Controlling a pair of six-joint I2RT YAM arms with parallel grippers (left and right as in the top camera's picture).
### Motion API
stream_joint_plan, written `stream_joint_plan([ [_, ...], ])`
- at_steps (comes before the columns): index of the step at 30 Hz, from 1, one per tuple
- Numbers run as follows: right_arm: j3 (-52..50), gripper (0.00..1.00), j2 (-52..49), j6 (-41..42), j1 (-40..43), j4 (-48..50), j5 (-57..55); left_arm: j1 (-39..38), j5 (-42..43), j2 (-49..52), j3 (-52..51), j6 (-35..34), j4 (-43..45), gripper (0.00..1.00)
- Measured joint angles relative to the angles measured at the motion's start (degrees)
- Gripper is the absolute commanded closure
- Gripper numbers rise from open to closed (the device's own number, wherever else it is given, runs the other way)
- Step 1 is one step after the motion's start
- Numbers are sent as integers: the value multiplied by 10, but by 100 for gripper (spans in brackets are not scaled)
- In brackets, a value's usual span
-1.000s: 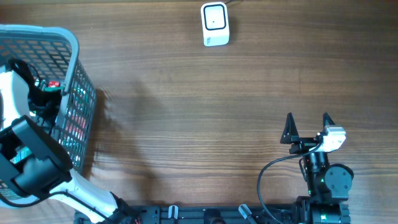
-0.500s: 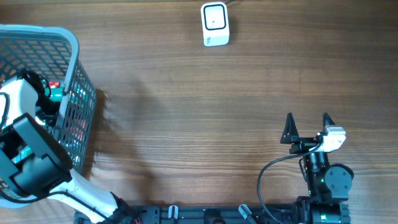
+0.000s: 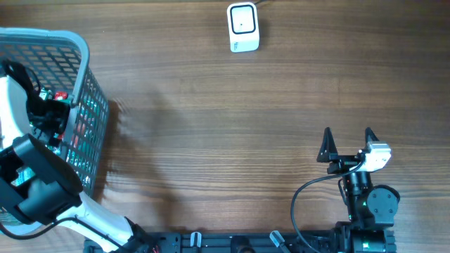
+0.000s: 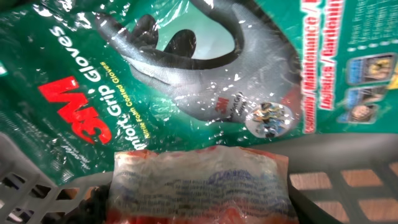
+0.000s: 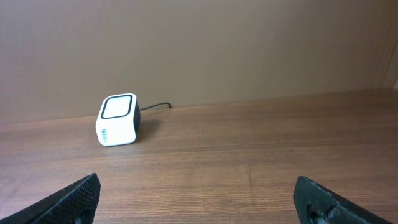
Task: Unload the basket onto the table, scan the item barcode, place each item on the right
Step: 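Grasp the red-orange wipes pack with the left gripper and lift, then carry the pack forward and set it on the table center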
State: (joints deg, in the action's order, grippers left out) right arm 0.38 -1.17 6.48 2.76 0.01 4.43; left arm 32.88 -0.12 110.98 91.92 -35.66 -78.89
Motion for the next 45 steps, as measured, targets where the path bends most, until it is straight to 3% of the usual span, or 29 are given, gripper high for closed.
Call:
stream_joint_plan([
  [11, 0, 0, 0, 0, 0, 0, 0, 0, 0, -25, 186, 3, -115, 39],
  [14, 0, 0, 0, 0, 0, 0, 0, 0, 17, -80, 248, 5, -137, 39],
  [18, 0, 0, 0, 0, 0, 0, 0, -26, 56, -156, 257, 5, -137, 39],
  [24, 0, 0, 0, 0, 0, 0, 0, -180, 93, -239, 260, 2, -122, 39],
  [30, 0, 0, 0, 0, 0, 0, 0, -391, 70, -229, 260, -4, -104, 39],
  [35, 0, 0, 0, 0, 0, 0, 0, -526, 28, -195, 193, -30, -58, 39],
  [45, 0, 0, 0, 0, 0, 0, 0, -669, 14, -115, -95, -47, 199, 36],
])
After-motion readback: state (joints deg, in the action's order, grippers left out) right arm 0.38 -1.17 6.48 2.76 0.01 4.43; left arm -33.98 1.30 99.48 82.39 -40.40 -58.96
